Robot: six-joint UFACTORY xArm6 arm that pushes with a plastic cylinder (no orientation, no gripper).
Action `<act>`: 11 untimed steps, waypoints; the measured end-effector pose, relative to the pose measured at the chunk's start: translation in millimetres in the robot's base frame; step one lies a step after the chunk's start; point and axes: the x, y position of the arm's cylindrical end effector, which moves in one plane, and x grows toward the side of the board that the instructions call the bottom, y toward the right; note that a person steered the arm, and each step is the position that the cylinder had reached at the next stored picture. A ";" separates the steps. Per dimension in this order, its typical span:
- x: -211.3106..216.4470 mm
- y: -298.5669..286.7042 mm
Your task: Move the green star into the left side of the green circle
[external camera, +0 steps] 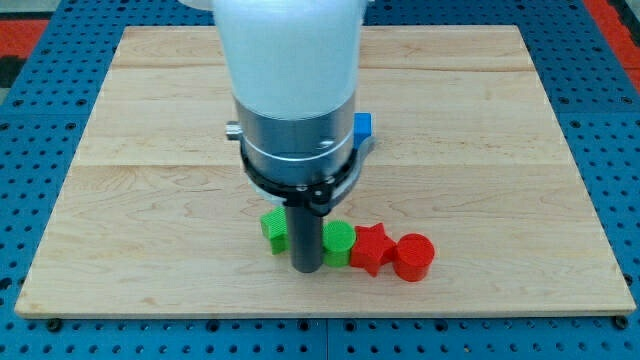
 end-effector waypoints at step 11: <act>-45.9 -48.8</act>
